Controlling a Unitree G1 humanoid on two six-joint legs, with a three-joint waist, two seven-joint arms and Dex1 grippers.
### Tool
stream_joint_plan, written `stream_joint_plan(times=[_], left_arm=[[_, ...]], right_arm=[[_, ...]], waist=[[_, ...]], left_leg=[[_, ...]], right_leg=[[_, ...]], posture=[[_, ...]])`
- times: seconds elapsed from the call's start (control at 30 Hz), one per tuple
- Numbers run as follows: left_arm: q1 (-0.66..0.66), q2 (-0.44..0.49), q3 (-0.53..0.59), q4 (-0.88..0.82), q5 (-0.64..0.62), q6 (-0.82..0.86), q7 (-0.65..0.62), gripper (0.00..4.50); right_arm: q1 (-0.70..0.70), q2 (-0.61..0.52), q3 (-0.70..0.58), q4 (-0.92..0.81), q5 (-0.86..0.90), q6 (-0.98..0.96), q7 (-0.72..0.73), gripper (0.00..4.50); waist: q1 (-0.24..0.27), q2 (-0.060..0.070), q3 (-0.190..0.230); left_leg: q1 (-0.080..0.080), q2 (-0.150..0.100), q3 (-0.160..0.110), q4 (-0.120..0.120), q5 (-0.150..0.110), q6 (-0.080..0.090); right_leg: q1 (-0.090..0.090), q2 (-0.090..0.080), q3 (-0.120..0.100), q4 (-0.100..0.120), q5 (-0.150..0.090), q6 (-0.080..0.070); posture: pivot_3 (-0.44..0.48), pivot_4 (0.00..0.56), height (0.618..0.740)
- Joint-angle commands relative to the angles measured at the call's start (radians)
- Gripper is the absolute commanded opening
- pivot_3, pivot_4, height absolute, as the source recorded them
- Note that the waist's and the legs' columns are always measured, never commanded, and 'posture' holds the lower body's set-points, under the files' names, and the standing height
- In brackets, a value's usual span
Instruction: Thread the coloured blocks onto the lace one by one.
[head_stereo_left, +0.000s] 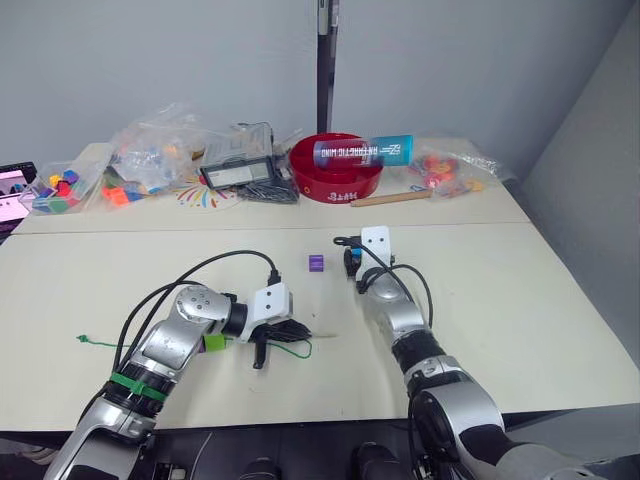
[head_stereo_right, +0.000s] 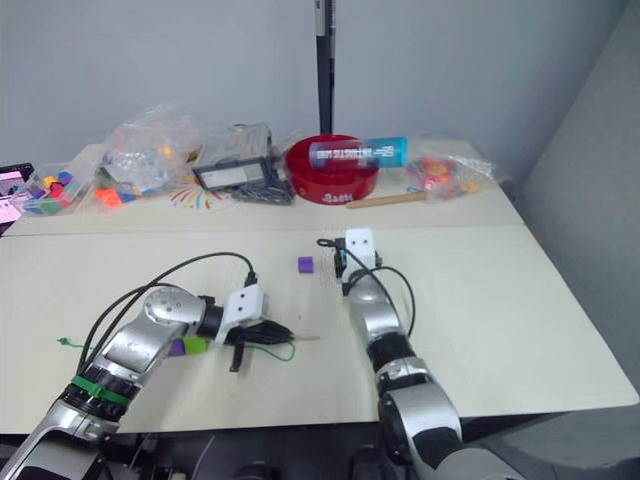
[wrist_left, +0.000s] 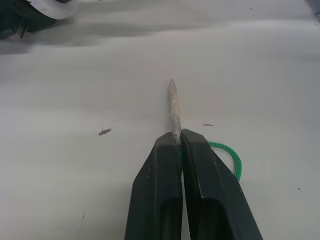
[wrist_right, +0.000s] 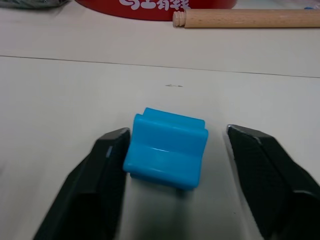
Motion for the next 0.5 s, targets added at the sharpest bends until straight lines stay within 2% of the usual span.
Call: stream_joint_plan(times=[0.03,0.1,0.2,0.27,0.37,0.5], left_arm=[[-0.003,0.007,0.027,-0.033,-0.014,0.006,0.005,0.00],[-0.006,0.008,0.025,-0.031,-0.015,0.006,0.005,0.00],[-0.008,0.007,0.025,-0.026,-0.015,0.004,0.004,0.00],[-0.009,0.007,0.024,-0.025,-0.015,0.003,0.004,0.00],[-0.006,0.007,0.024,-0.029,-0.016,0.003,0.005,0.00],[-0.010,0.005,0.022,-0.024,-0.018,0.000,0.007,0.00]], right_arm=[[-0.018,-0.009,-0.017,0.023,0.008,-0.028,0.000,1.90],[-0.019,-0.010,-0.022,0.024,0.014,-0.036,0.004,1.24],[-0.009,-0.011,-0.026,-0.006,0.021,-0.040,0.013,1.19],[0.038,-0.016,-0.019,-0.114,0.027,-0.011,0.031,1.19],[0.193,-0.026,0.024,-0.433,0.023,0.095,0.070,1.19],[0.489,-0.060,0.112,-0.987,0.021,0.327,0.131,1.19]], waist=[[0.001,0.000,0.000],[0.001,0.000,0.000],[-0.001,0.000,0.000],[0.000,0.000,0.000],[0.003,0.000,0.000],[0.004,0.001,0.000]], left_leg=[[0.000,0.000,0.000,0.000,0.000,0.000],[0.000,0.000,0.000,0.000,0.000,0.000],[0.000,0.000,0.000,0.000,0.000,0.000],[0.000,0.000,0.000,0.000,0.000,0.000],[0.000,0.000,-0.001,-0.001,0.000,0.000],[-0.004,0.000,-0.003,-0.002,0.000,0.000]], right_leg=[[0.000,0.000,0.000,0.000,0.000,0.000],[0.000,0.000,0.000,0.000,0.000,0.000],[0.000,0.000,0.000,0.000,0.000,0.000],[0.000,0.000,0.000,0.000,0.000,0.000],[0.000,0.000,0.000,0.000,0.000,0.000],[-0.002,0.000,-0.002,0.000,0.000,0.000]], posture=[[0.000,0.150,0.731],[0.000,0.150,0.731],[0.000,0.150,0.731],[0.000,0.150,0.731],[0.000,0.150,0.731],[0.000,0.150,0.731]])
